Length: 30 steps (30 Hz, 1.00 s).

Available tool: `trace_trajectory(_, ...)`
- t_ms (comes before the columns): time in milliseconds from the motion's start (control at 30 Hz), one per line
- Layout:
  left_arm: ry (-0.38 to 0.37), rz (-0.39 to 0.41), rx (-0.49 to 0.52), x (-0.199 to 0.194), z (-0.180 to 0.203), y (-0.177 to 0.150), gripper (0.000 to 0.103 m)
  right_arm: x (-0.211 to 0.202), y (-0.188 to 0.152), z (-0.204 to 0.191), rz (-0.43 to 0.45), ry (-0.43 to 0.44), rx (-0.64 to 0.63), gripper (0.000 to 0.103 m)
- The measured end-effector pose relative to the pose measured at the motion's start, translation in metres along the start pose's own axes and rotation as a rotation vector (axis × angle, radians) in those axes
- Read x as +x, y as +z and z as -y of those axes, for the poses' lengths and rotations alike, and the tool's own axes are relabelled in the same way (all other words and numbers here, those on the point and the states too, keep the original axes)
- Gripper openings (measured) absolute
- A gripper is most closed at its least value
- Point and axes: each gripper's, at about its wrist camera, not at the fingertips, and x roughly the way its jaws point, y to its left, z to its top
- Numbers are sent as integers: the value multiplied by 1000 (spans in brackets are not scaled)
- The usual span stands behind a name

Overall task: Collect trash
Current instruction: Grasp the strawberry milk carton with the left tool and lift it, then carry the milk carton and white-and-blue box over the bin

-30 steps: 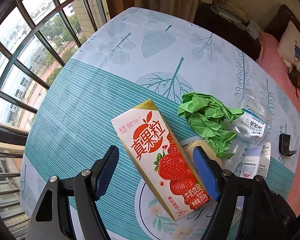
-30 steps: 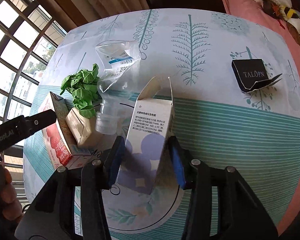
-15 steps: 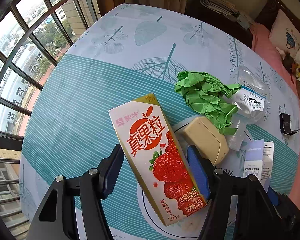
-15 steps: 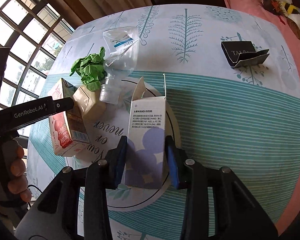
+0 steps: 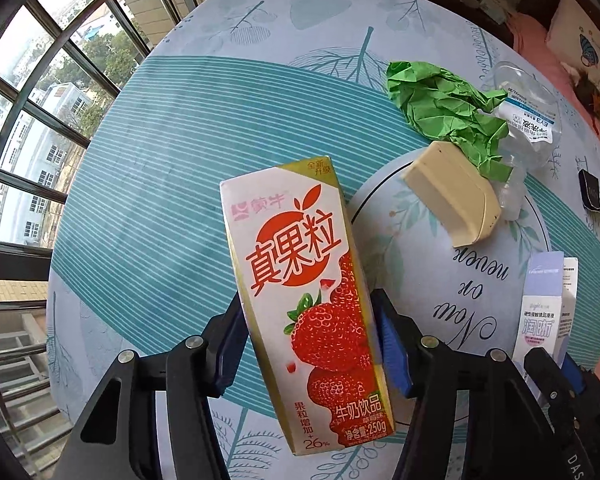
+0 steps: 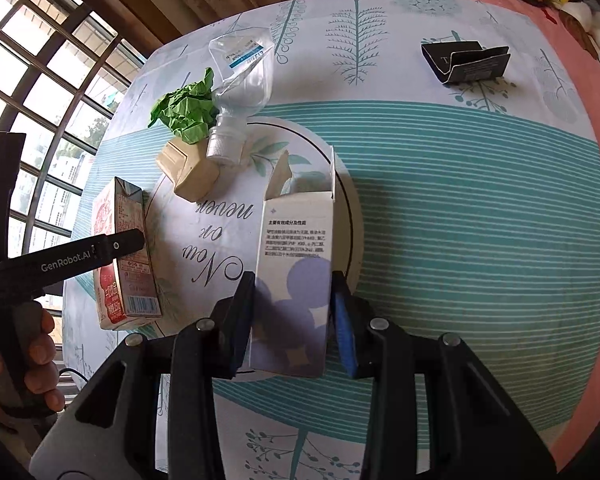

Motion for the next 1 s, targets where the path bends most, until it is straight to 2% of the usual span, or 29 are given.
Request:
trace_trajectory(67, -9, 12, 16, -3, -1, -6, 54, -3, -4, -3, 4, 1, -6, 31)
trace_trajectory(267, -43, 34, 71, -22, -10, -35, 53, -21, -23, -11, 29, 20, -8, 31)
trace_trajectory(467, -106, 110, 186, -70, -39, -92, 53, -53, -61, -23, 62, 35, 14, 30)
trace_trajectory(600, -146, 173, 296, -107, -63, -146, 53, -78, -104, -42, 99, 28, 49, 30)
trace_trajectory(767, -224, 216, 401, -147, -115, -212, 53, -107, -179, -86, 153, -4, 117, 30)
trace_trajectory(1000, -275, 259, 546, -169, -184, -286, 53, -124, -287, -161, 187, -38, 171, 30)
